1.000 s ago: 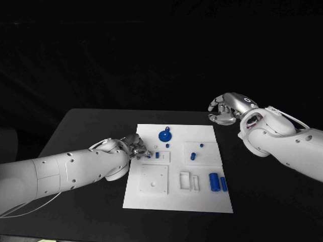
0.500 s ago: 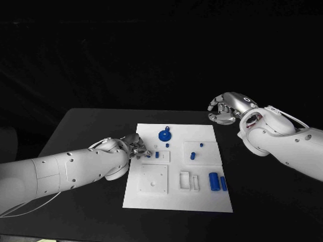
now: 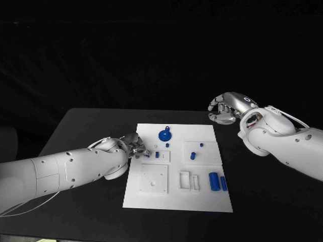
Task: Assemble the parts on the task board
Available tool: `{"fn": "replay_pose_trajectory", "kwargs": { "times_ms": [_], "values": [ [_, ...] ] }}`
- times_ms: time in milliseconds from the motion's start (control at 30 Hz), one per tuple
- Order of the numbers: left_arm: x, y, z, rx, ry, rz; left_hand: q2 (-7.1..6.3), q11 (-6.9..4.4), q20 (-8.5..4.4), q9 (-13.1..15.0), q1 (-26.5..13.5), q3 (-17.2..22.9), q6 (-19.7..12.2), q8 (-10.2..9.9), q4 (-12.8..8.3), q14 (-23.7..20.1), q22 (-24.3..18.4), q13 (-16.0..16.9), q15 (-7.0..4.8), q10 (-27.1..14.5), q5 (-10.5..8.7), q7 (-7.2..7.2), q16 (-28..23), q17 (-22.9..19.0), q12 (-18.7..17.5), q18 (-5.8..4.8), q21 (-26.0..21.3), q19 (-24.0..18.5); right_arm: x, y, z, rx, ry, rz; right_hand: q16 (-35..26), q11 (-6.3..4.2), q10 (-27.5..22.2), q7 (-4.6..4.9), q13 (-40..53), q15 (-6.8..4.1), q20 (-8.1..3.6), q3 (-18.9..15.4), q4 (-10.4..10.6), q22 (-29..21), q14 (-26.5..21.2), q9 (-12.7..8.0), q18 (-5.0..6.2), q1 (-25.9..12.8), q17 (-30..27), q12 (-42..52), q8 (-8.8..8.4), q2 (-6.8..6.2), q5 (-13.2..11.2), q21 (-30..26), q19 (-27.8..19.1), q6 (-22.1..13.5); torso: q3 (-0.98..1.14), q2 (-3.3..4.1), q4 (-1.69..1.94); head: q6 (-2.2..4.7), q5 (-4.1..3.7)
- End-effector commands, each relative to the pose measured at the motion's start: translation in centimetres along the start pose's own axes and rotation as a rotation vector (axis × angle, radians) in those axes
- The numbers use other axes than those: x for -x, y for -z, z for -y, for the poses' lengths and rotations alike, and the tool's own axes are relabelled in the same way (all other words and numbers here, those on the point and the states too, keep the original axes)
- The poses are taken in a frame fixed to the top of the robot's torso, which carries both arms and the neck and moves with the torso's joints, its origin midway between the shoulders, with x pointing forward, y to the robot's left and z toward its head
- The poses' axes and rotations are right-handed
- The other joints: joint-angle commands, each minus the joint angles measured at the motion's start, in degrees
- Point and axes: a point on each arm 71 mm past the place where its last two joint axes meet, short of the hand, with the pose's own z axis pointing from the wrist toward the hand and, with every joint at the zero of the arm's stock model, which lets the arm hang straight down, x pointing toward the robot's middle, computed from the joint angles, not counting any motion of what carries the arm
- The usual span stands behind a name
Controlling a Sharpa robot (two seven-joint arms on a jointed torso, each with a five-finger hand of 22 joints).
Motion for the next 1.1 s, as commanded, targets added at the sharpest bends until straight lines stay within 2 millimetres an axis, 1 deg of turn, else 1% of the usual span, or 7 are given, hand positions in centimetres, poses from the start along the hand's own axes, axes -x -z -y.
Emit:
{"fn": "replay_pose_trajectory", "kwargs": {
  "times_ms": [33, 333, 667, 900, 1100],
  "values": [
    [-0.69, 0.04, -0.72, 0.034, -0.023, -0.041, 0.68, -1.34, -6.04, 0.03, 0.35, 3.17, 2.91, 0.12, -2.84, 1.80, 0.96, 0.08, -2.43, 1.63, 0.20, -1.02, 0.01, 0.01, 0.24, 0.64, 0.38, 0.06, -0.07, -0.01, -0.10, 0.011, 0.006, -0.009, -0.39, 1.27, -2.72, 0.91, -0.07, 0.03, -0.52, -0.02, 0.01, 0.62, 0.46, 0.07, 4.83, -0.16, 0.08, 0.04, -0.35, 0.18, 0.22, -0.19, 0.08, 1.39, 0.01, 0.02, -0.02, -0.07, -0.01],
    [-0.98, 0.13, -0.39, 0.024, -0.028, -0.062, 0.63, -1.33, -6.03, 0.03, 0.33, 3.14, 2.92, 0.12, -2.86, 1.81, 0.96, 0.09, -2.43, 1.64, 0.19, -1.02, 0.02, 0.02, 0.25, 0.64, 0.39, 0.05, -0.09, -0.01, -0.12, 0.011, 0.007, -0.011, -0.40, 1.27, -2.69, 0.91, -0.05, 0.03, -0.52, -0.03, -0.01, 0.63, 0.46, 0.07, 4.83, -0.17, 0.08, 0.07, -0.35, 0.19, 0.25, -0.20, 0.08, 1.39, 0.03, 0.03, -0.02, -0.19, -0.02],
    [-0.88, 0.13, -0.71, 0.033, -0.031, -0.064, 0.47, -1.32, -6.00, 0.05, 0.26, 3.02, 3.11, 0.24, -2.92, 1.88, 0.98, 0.18, -2.40, 1.76, 0.17, -1.03, 0.13, 0.08, 0.38, 0.64, 0.45, 0.02, -0.10, -0.01, -0.13, 0.012, 0.007, -0.013, -0.40, 1.26, -2.65, 0.91, -0.04, 0.03, -0.53, -0.04, -0.03, 0.63, 0.46, 0.08, 4.83, -0.17, 0.09, 0.11, -0.35, 0.19, 0.27, -0.20, 0.08, 1.39, 0.05, 0.03, 0.01, -0.31, 0.04],
    [-0.92, 0.19, -0.71, 0.033, -0.032, -0.066, 0.51, -1.32, -5.99, 0.04, 0.26, 3.02, 3.13, 0.24, -2.92, 1.89, 0.98, 0.19, -2.40, 1.77, 0.16, -1.03, 0.15, 0.09, 0.40, 0.64, 0.46, 0.02, -0.09, 0.00, -0.12, 0.013, 0.007, -0.013, -0.41, 1.26, -2.72, 0.91, -0.08, 0.03, -0.53, -0.05, -0.04, 0.63, 0.46, 0.08, 4.83, -0.18, 0.09, 0.04, -0.36, 0.21, 0.29, -0.21, 0.08, 1.39, -0.01, 0.04, -0.01, -0.40, 0.10],
    [-1.00, 0.22, -0.65, 0.031, -0.032, -0.069, 0.55, -1.32, -5.99, 0.04, 0.24, 3.01, 3.14, 0.25, -2.90, 1.89, 0.98, 0.20, -2.39, 1.77, 0.15, -1.03, 0.17, 0.10, 0.41, 0.64, 0.46, 0.02, -0.10, -0.01, -0.14, 0.013, 0.007, -0.013, -0.41, 1.26, -2.71, 0.91, -0.09, 0.03, -0.53, -0.05, -0.06, 0.64, 0.46, 0.09, 4.83, -0.17, 0.09, 0.04, -0.36, 0.21, 0.31, -0.21, 0.08, 1.39, 0.00, 0.01, 0.00, -0.48, 0.12]
  ]
}}
